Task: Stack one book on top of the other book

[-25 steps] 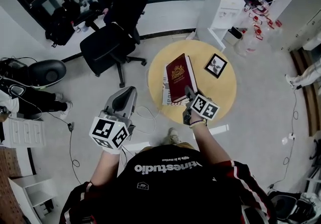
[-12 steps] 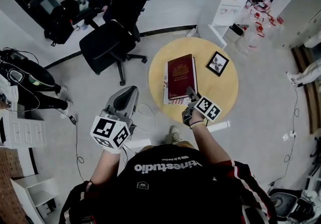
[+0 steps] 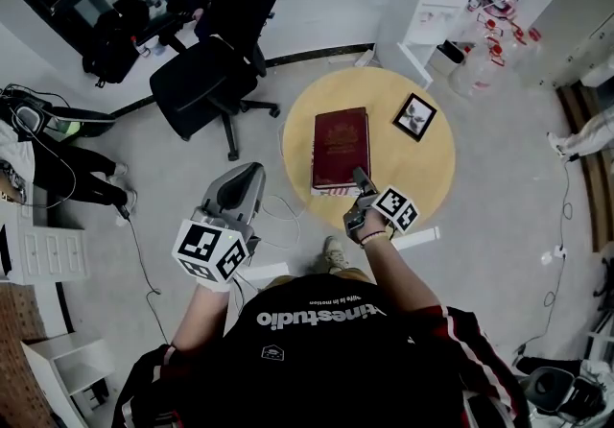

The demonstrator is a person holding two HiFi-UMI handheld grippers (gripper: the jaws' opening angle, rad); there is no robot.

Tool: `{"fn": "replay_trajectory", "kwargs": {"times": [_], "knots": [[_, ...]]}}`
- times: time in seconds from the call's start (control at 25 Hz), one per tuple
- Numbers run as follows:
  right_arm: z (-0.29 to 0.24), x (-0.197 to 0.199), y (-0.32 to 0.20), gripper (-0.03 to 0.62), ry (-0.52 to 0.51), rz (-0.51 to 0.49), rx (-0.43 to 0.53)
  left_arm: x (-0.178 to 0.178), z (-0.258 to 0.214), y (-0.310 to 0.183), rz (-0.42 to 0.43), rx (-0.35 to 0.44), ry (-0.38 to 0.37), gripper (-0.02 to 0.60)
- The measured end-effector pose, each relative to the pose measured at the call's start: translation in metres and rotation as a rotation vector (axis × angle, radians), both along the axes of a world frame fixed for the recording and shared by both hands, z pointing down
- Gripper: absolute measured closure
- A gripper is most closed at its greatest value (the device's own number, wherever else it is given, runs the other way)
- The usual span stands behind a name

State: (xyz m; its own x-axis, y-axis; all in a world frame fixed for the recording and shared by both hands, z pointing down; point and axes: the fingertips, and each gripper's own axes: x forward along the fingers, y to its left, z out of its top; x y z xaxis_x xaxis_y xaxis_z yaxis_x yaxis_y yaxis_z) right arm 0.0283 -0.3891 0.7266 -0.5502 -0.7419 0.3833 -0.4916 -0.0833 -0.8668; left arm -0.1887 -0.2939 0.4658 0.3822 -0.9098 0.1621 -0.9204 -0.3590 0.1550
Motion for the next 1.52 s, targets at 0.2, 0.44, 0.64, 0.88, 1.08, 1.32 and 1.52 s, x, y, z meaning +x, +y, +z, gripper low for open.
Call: {"fn": "replay_trajectory", "kwargs": {"times": [0.2, 0.44, 0.64, 0.88, 1.08, 1.32, 1.52], "knots": [[0.009, -0.004, 0.005, 0.345, 0.039, -0.051, -0.009, 0.001, 0.001, 0.001, 0.006, -0.004, -0.003, 0.558], [0.027, 0.002, 0.007, 0.298, 0.202, -0.168, -0.017, 0.011, 0.002, 0.000, 0.017, -0.003, -0.006, 0.558], [0.043, 0.011, 0.015, 0.267, 0.380, -0.249, -0.035, 0.012, 0.004, 0.000, 0.020, -0.002, -0.009, 0.558], [0.050, 0.023, 0.016, 0.261, 0.408, -0.227, -0.084, 0.009, 0.001, -0.005, 0.025, 0.002, -0.002, 0.558], [0.039, 0.036, 0.002, 0.281, 0.468, -0.239, -0.040, 0.013, -0.001, -0.008, 0.025, 0.006, 0.003, 0.558], [0.039, 0.032, -0.010, 0.362, 0.544, -0.344, 0.019, 0.013, -0.001, -0.008, 0.008, 0.008, 0.000, 0.558], [0.044, 0.029, -0.012, 0.370, 0.564, -0.386, 0.019, 0.011, -0.001, -0.012, -0.005, 0.005, -0.001, 0.558]]}}
